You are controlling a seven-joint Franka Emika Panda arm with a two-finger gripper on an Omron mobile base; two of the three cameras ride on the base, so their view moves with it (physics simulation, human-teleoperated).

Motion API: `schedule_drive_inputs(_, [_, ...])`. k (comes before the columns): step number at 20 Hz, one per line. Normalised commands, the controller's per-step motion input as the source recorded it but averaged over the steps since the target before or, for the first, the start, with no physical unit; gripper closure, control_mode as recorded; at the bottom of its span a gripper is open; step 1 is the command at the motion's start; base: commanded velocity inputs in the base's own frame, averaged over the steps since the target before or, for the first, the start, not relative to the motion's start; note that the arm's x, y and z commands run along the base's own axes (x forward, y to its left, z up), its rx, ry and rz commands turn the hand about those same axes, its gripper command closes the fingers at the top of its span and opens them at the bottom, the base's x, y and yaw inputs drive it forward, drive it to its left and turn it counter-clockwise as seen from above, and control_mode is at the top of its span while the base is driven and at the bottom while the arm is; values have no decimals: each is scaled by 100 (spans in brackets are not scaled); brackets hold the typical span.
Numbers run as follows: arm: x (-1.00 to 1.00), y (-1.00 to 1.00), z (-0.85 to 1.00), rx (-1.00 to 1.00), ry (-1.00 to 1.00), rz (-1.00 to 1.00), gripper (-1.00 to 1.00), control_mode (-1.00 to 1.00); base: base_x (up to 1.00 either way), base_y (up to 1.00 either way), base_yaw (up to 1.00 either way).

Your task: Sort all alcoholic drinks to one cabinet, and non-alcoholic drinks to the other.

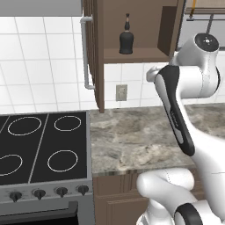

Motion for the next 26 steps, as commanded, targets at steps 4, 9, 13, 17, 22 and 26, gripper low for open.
schedule_drive_inputs(4, [-16,-4,-23,0,0,0,-100,-100,0,0,0])
schedule_drive_inputs(9, [-6,0,-4,0,0,0,-100,-100,0,0,0])
schedule_drive_inputs(13, [0,0,0,0,0,0,-100,-100,0,0,0])
schedule_drive_inputs(17, [0,0,0,0,0,0,-100,-100,0,0,0])
schedule_drive_inputs(22, [-2,0,0,0,0,0,-100,100,-8,-1,0])
schedule_drive_inputs(26, [0,0,0,0,0,0,-100,100,-40,-7,0])
